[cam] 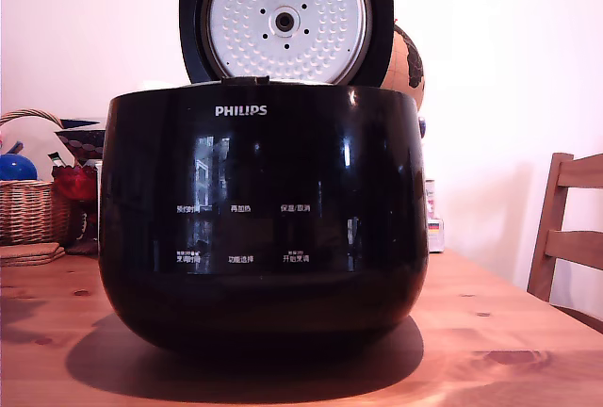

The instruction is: Close the rice cooker by pressing the lid down with medium force

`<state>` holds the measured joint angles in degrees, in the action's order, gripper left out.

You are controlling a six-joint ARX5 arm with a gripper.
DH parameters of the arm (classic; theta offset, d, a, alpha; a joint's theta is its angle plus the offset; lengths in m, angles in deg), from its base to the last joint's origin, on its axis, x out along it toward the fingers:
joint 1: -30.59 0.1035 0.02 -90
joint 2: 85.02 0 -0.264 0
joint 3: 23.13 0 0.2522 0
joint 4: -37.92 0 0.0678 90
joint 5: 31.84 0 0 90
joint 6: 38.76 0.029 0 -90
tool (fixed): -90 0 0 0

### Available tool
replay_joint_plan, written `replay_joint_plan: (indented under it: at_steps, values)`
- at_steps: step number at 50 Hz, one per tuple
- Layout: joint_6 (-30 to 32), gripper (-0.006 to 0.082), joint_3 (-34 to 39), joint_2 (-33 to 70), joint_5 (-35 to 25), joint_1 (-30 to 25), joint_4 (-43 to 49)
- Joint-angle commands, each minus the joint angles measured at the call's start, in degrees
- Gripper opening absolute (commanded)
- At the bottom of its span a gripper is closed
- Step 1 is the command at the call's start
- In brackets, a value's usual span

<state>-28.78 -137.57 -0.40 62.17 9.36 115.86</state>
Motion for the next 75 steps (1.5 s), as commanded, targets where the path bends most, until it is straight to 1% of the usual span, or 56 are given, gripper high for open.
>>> replay_joint_plan:
  at_steps: [1, 24, 30, 36, 42, 43, 45, 47, 48, 49, 50, 52, 53, 57, 58, 60, 61, 66, 67, 70, 75]
  values:
    - [-1.01, -0.0020, -0.17, -0.35, -0.11, 4.83, -4.28]
    - [-0.87, -0.0020, -0.17, -0.35, -0.02, 4.85, -4.92]
    - [-0.52, -0.0020, -0.17, -0.35, 0.96, 5.11, -10.23]
    - [-0.55, -0.0020, -0.17, -0.35, 0.42, 5.49, -18.51]
    - [-0.57, -0.0020, -0.17, -0.31, -2.75, 5.49, -25.22]
    - [-0.59, -0.0020, -0.17, -0.26, -5.31, 5.46, -26.23]
    - [-0.61, -0.0020, -0.17, 0.02, -6.75, 5.46, -27.71]
    - [-1.27, -0.0020, -0.17, 0.39, -9.62, 5.44, -29.11]
    - [-1.27, -0.0020, -0.17, 0.57, -9.62, 5.40, -29.73]
    - [-1.27, -0.0020, -0.17, 0.72, -10.91, 5.31, -30.23]
    - [-2.45, -0.0020, -0.17, 1.03, -11.34, 5.20, -30.91]
    - [-2.45, -0.0020, -0.17, 1.70, -12.13, 4.90, -32.26]
    - [-3.41, -0.0020, -0.17, 2.05, -12.41, 4.76, -32.89]
    - [-3.41, -0.0020, -0.17, 3.45, -14.14, 4.42, -35.50]
    - [-4.68, -0.0020, -0.17, 3.89, -14.43, 4.37, -36.15]
    - [-4.68, -0.0020, -0.20, 4.52, -15.41, 4.35, -37.42]
    - [-5.68, -0.0020, -0.24, 4.94, -16.06, 4.33, -37.99]
    - [-7.02, -0.0020, -0.85, 6.91, -19.28, 4.33, -39.82]
    - [-8.37, -0.0020, -1.09, 7.34, -19.89, 4.33, -40.02]
    - [-9.81, -0.0020, -1.99, 8.81, -21.75, 4.33, -40.19]
    - [-11.21, -0.0020, -4.79, 11.74, -24.11, 4.35, -40.13]
